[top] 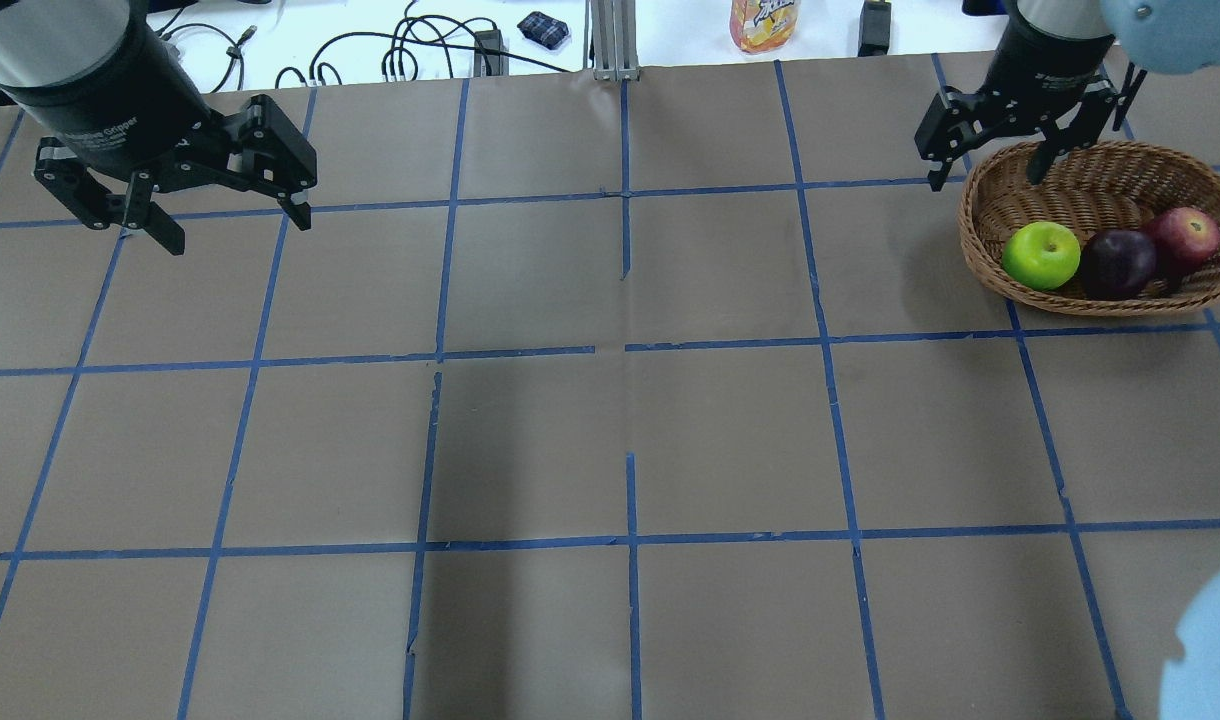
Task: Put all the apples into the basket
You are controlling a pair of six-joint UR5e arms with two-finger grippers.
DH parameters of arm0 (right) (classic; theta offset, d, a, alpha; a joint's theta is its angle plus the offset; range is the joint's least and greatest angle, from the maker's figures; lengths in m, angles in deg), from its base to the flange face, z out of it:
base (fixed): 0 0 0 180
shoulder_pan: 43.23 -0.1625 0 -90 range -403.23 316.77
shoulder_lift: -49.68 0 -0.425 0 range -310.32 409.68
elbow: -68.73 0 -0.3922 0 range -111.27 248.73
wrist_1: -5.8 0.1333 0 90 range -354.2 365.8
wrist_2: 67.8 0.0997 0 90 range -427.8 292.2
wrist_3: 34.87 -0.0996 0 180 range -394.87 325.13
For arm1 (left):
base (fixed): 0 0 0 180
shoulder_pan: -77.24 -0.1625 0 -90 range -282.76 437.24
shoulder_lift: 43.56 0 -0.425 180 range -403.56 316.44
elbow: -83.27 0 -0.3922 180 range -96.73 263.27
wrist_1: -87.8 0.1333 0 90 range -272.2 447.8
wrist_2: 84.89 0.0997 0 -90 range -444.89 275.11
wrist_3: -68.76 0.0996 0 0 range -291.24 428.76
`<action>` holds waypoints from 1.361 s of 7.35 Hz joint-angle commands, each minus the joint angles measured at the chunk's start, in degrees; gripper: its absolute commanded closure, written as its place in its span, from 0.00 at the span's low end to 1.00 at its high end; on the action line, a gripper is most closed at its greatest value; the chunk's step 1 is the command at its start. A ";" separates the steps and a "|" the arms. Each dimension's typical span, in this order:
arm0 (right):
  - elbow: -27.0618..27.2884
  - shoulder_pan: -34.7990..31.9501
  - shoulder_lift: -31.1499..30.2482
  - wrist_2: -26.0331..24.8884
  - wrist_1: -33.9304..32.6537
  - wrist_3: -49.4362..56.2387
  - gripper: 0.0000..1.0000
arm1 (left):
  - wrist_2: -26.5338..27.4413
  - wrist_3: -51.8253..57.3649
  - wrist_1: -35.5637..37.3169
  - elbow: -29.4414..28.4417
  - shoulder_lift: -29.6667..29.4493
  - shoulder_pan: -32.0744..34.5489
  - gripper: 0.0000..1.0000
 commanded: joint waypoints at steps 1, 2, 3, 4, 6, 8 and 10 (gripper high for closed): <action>2.67 -6.82 -6.68 1.96 4.53 -9.02 0.00 | -0.09 -0.01 0.05 -0.13 0.98 -0.16 0.00; 4.59 -8.15 -9.32 1.96 4.81 -9.21 0.00 | -0.53 -0.01 0.05 -0.13 1.16 -0.43 0.00; 7.83 -7.56 -11.52 1.96 5.51 -8.60 0.00 | -0.45 -0.01 0.05 -0.22 1.33 -0.25 0.00; 10.47 -7.55 -13.98 2.13 5.43 -8.42 0.00 | -0.45 0.08 0.13 -0.13 1.33 -0.51 0.00; 10.77 -5.89 -14.97 1.79 5.34 -8.33 0.00 | 0.16 0.17 0.05 0.57 1.68 -0.43 0.00; 8.75 -5.00 -14.97 1.96 8.14 -8.33 0.00 | -0.62 0.26 5.01 0.91 0.37 -0.61 0.00; 8.74 -5.00 -14.97 1.96 8.60 -8.33 0.00 | -0.45 0.43 5.06 1.45 0.45 -0.60 0.00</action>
